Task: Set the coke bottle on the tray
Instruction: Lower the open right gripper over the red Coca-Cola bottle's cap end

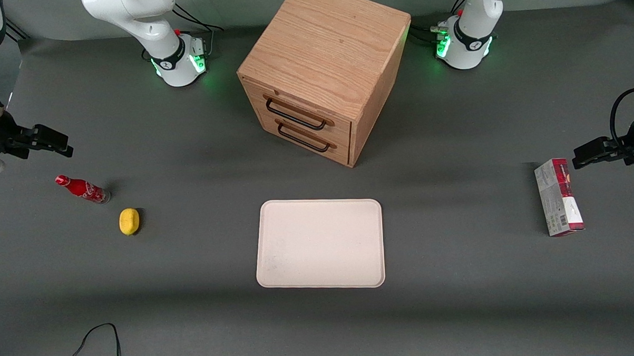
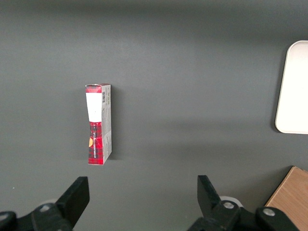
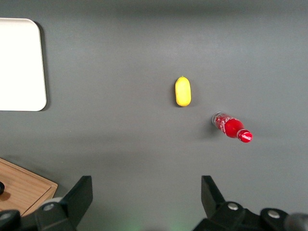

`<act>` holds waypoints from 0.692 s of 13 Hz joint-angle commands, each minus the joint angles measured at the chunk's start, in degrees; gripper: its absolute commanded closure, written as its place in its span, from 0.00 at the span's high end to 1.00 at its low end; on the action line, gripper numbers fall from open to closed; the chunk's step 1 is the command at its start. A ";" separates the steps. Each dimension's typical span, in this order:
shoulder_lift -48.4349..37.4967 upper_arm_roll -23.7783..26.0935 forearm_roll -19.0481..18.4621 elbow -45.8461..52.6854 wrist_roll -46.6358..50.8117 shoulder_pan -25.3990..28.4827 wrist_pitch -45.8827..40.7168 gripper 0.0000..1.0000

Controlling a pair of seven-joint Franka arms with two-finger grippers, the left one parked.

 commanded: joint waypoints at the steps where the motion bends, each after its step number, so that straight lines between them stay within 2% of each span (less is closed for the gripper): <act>1: -0.39 0.43 -1.57 -0.04 1.25 -0.42 -1.01 1.00; 3: -0.39 -0.09 -1.74 -2.14 0.99 -0.77 -0.93 1.00; 5: -1.00 -6.39 -1.57 -8.18 -1.72 -1.04 4.31 1.00; 7: -1.18 -11.50 -1.04 -18.36 -13.82 -1.04 17.46 1.00; 9: -1.01 -15.99 -0.95 -28.65 -19.99 -1.12 32.23 1.00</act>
